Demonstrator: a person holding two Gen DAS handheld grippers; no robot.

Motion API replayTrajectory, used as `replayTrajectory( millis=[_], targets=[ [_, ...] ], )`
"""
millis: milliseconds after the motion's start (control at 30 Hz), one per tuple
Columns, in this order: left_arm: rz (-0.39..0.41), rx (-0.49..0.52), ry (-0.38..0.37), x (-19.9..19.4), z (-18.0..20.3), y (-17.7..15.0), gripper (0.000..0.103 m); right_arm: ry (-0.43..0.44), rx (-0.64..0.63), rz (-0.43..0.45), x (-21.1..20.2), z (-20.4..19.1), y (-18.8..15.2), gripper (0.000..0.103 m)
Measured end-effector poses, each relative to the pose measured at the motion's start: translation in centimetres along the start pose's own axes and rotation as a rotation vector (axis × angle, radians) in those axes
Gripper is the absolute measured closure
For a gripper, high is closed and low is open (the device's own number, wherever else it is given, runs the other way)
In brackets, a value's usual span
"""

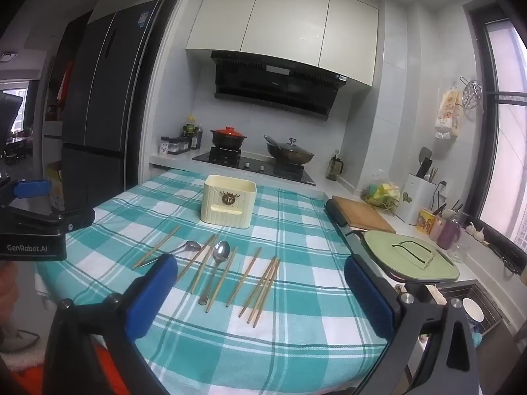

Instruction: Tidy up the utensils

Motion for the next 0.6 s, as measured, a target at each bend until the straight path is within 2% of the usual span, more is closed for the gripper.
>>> replayTrajectory(
  millis=[67,167,233,333,600],
  targets=[
    [0.01,0.006,0.001,-0.5,0.2,0.0,0.0,-0.001,0.003,-0.004,0.1,-0.1,0.0,0.0],
    [-0.028,0.002,-0.004,0.3,0.5,-0.6,0.0,0.002,0.033,-0.014,0.4,0.3,0.0,0.0],
    [-0.046,-0.002,-0.006,0.8,0.5,-0.5,0.0,0.0,0.063,0.013,0.0,1.0,-0.2,0.0],
    [-0.053,-0.015,-0.007,0.8,0.1,-0.5,0.0,0.001,0.05,-0.011,0.4,0.5,-0.1,0.0],
    [-0.077,-0.021,-0.011,1.2,0.0,-0.7,0.0,-0.009,0.048,0.003,0.4,0.9,0.1,0.0]
  ],
)
Point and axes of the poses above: each gripper's, at about its wrist camera, not at the fingertips, and x roughly the way its jaws point, z to its right, y to its top, the point moved 3 cm from there along x, roughly the way its jaws point, and after that the axes turned 8 degrees about z, right-handed, at the moved point
